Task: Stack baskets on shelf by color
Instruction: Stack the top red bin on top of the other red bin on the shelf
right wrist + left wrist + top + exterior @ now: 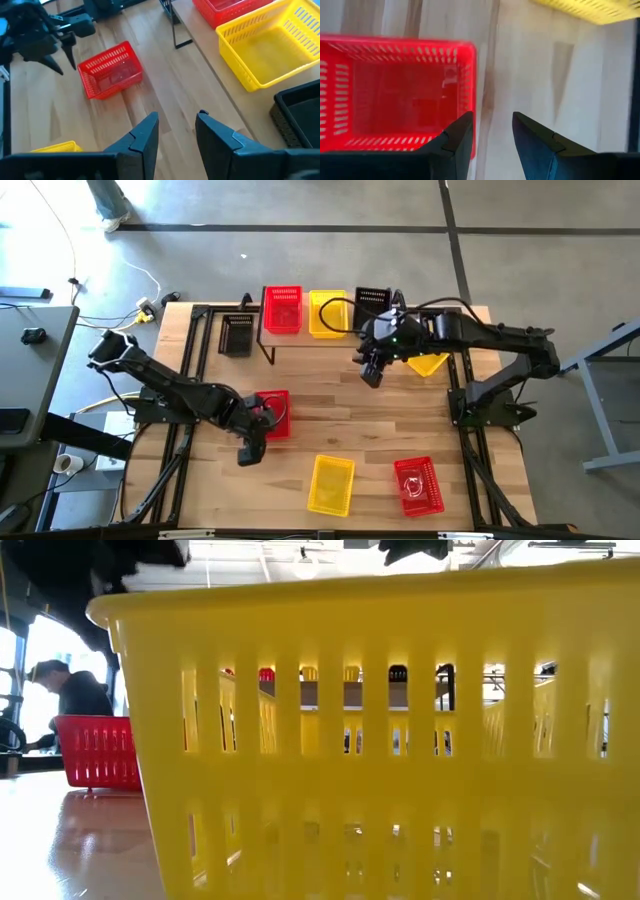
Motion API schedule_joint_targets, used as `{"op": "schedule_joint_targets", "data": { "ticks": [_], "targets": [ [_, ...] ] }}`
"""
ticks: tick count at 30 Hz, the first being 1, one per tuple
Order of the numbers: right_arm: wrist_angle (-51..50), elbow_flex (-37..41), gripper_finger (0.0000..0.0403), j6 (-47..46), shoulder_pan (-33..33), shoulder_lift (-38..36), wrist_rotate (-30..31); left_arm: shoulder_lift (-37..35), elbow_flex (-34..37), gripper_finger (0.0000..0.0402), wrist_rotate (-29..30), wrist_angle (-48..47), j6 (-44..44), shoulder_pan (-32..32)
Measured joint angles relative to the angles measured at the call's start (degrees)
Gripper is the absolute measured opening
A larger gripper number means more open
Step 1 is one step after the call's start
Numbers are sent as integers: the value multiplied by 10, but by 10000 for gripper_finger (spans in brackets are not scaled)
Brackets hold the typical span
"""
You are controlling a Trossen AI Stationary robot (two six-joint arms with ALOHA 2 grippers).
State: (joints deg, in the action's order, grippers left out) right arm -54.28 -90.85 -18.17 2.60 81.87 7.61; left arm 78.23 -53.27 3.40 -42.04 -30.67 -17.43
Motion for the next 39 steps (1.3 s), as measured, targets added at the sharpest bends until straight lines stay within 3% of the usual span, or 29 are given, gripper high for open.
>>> {"op": "schedule_joint_targets", "data": {
  "ticks": [19, 23, 29, 39],
  "targets": [
    [-37, 1, 115, -26, -60, 0, 18, 125, 18, 126, 19, 64, -14, 2],
    [-40, 1, 115, -26, -66, 0, 18, 133, 19, 96, 20, 65, -19, 2],
    [-50, 1, 115, -26, -69, 0, 35, 130, 19, 12, 13, 63, -14, -1],
    [-64, 1, 115, -44, -69, 0, 46, 96, -14, 3, -1, 38, 1, -3]
  ]
}}
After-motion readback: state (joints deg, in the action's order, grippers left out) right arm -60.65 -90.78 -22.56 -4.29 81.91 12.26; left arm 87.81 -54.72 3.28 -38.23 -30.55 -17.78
